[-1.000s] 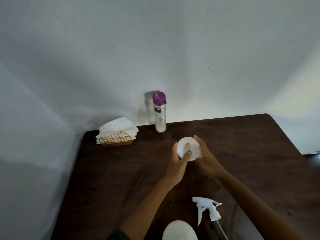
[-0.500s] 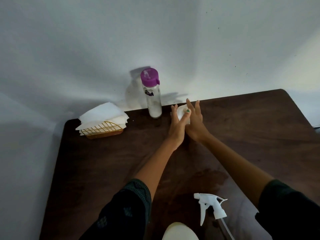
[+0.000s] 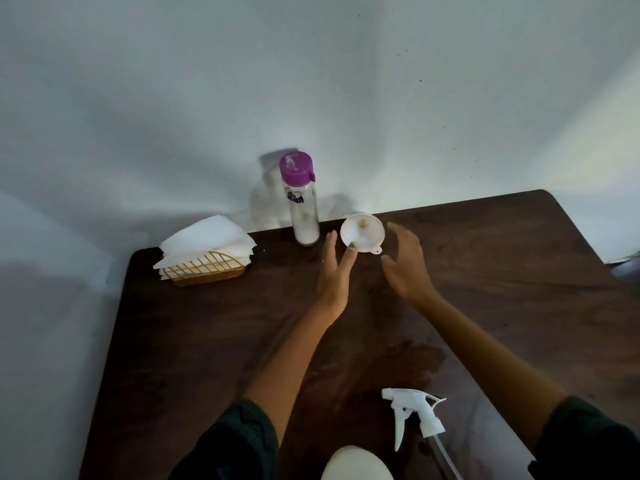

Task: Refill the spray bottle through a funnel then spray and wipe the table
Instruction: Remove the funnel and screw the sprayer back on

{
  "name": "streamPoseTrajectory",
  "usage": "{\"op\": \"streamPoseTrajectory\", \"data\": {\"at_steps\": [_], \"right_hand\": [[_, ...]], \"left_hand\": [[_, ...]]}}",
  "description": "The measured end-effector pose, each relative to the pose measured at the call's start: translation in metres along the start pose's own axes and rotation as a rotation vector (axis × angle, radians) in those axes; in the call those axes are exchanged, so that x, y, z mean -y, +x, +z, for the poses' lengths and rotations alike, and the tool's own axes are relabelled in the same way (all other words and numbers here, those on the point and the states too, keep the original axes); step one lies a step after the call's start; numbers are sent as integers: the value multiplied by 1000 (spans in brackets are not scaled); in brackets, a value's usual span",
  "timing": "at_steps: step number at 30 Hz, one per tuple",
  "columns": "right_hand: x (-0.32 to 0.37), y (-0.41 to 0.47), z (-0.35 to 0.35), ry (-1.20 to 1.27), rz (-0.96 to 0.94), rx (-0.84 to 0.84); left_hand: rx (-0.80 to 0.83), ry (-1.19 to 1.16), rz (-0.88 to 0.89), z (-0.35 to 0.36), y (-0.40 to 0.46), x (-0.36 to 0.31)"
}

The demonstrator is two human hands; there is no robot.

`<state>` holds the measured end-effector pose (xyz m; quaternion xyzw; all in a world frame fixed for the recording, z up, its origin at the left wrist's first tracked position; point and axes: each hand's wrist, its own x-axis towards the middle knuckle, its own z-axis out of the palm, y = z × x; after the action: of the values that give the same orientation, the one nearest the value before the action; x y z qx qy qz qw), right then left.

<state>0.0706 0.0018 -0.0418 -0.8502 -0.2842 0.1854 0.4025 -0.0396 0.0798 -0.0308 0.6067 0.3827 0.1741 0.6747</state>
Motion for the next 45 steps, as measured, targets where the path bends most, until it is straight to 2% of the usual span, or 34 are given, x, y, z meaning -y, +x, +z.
{"op": "streamPoseTrajectory", "data": {"at_steps": [3, 5, 8, 11, 15, 17, 18, 21, 23, 24, 29, 32, 37, 40, 45], "right_hand": [[-14, -41, -19, -85, 38, 21], [-26, -71, -29, -137, 108, 171], [-47, -115, -42, -343, 167, 358], [-67, -150, -51, -422, 232, 413], [-68, -185, -50, -389, 267, 448], [-63, -196, -46, -366, 249, 397], [-60, -200, -44, -362, 239, 375], [-52, -207, -45, -345, 219, 315], [-47, -211, -50, -320, 222, 285], [-44, -211, -54, -304, 235, 271], [-19, -216, -87, -137, 277, 178], [5, -219, -111, -24, 225, 138], [52, -228, -140, 92, 95, 97], [79, -233, -146, 195, 27, 57], [120, -224, -153, 610, 13, 19]], "left_hand": [[1, 32, -12, -20, -44, 9], [-10, 65, -33, -34, -81, 20], [-101, 70, -79, -52, -142, 41], [-203, 91, -171, -69, -197, 70], [-252, 171, -301, -82, -269, 99], [-184, 177, -357, -78, -297, 108], [-95, 188, -392, -74, -308, 110], [296, 347, -460, -54, -327, 115], [516, 584, -388, -42, -329, 111], [574, 675, -338, -36, -328, 106], [739, 846, -72, 4, -324, 69], [796, 910, 5, 20, -328, 56], [680, 818, 125, 22, -342, 37], [565, 784, 272, 7, -340, 24], [305, 850, 578, -20, -330, 3]]}}
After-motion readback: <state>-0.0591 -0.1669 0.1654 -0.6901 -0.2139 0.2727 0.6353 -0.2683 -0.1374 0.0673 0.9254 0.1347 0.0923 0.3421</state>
